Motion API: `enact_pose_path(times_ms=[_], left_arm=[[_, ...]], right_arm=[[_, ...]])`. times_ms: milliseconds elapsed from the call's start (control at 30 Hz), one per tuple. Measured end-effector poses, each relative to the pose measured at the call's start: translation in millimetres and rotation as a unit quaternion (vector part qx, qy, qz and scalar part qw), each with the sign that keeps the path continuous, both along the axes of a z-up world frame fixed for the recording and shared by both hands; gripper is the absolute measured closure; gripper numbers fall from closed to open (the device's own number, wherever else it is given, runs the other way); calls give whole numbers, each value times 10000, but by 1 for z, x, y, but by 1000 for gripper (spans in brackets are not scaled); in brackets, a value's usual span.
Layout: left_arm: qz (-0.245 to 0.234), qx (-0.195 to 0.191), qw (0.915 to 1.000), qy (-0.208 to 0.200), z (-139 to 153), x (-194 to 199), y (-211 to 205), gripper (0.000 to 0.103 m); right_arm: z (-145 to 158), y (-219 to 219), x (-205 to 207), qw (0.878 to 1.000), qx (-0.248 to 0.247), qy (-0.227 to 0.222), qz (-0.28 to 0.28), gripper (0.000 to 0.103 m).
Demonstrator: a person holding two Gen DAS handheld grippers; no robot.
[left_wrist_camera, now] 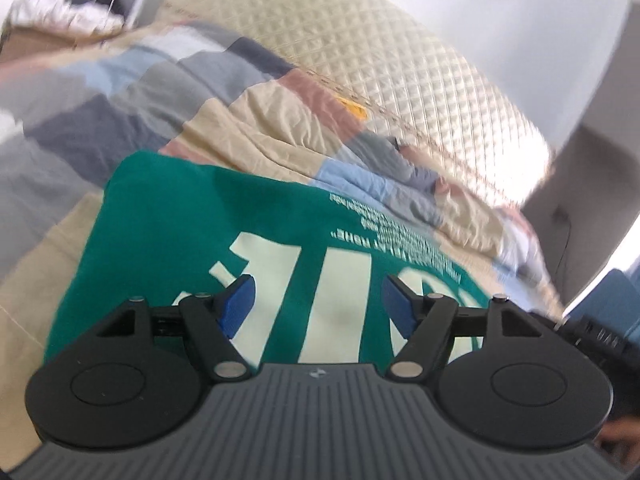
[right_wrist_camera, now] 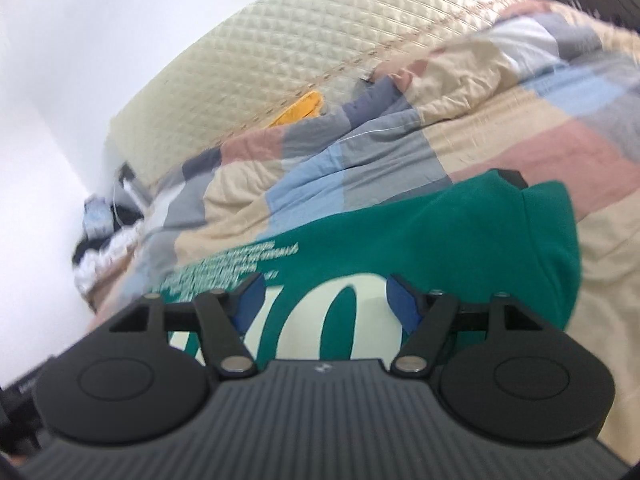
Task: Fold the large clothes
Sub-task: 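Flip the hoodie bundle over and lay it down with both tools, then lower both tools onto the hoodie's printed edge and close them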
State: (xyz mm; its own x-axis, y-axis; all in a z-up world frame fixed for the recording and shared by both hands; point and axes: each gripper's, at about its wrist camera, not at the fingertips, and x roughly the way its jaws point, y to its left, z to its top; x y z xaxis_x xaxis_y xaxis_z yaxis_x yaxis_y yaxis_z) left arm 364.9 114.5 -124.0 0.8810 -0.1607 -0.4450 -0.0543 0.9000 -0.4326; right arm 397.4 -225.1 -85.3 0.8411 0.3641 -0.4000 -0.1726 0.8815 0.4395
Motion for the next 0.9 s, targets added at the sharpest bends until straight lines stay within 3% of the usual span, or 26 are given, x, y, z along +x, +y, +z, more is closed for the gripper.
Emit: enact_pose_path(times_ms=[133, 300, 400, 600, 900], left_arm=[[-16, 567, 9983, 103, -1, -11, -12, 28], [-23, 843, 9958, 357, -11, -5, -19, 28], [-54, 1028, 9935, 485, -22, 5, -25, 28], [-27, 1027, 9934, 503, -35, 22, -27, 28], [99, 896, 9950, 431, -28, 14, -27, 27]], right_arm=[[2, 13, -14, 9965, -824, -70, 71, 33], [-11, 31, -12, 9880, -1516, -8, 295, 31], [-17, 32, -3, 9886, -1472, 36, 322, 30], [-32, 25, 19, 9932, -1086, 161, 381, 28], [-28, 28, 13, 9942, -996, 301, 288, 27]])
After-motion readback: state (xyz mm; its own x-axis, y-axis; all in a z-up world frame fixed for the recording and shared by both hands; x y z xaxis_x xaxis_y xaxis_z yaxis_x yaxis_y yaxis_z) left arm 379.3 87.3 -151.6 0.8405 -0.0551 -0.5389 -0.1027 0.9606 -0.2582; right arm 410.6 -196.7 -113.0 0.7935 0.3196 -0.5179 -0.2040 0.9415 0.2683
